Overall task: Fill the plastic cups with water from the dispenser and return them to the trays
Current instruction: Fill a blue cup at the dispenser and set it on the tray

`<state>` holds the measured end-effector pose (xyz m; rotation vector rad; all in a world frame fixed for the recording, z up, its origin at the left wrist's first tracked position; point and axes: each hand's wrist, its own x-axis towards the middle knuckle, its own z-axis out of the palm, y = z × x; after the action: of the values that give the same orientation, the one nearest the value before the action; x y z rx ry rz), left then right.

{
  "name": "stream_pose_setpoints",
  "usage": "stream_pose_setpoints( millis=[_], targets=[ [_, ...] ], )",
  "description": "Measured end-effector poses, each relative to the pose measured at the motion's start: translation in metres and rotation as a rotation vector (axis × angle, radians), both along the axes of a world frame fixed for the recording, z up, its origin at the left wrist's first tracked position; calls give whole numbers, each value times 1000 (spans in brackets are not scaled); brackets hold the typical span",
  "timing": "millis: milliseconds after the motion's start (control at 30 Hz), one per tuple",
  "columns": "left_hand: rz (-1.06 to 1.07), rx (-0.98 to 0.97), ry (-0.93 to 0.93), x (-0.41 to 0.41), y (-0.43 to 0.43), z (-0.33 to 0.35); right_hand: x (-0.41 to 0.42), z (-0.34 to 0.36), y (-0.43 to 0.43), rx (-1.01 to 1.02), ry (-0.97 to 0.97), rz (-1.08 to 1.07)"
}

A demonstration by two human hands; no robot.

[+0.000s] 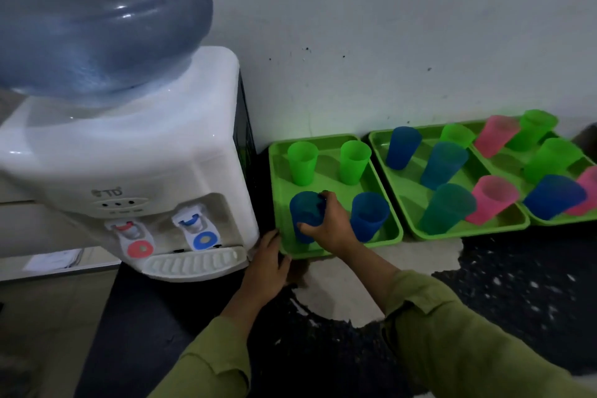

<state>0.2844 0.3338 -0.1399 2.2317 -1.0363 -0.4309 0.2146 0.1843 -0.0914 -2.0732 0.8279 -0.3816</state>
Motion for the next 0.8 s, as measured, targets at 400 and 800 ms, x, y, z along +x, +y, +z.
stream_pose_setpoints(
  millis=[400, 800],
  targets=[
    [229, -87, -87, -3, -24, 13, 7, 0, -20, 91, 150, 119],
    [398, -451, -57, 6, -113, 79, 1, 73, -127, -67, 53, -82]
  ],
)
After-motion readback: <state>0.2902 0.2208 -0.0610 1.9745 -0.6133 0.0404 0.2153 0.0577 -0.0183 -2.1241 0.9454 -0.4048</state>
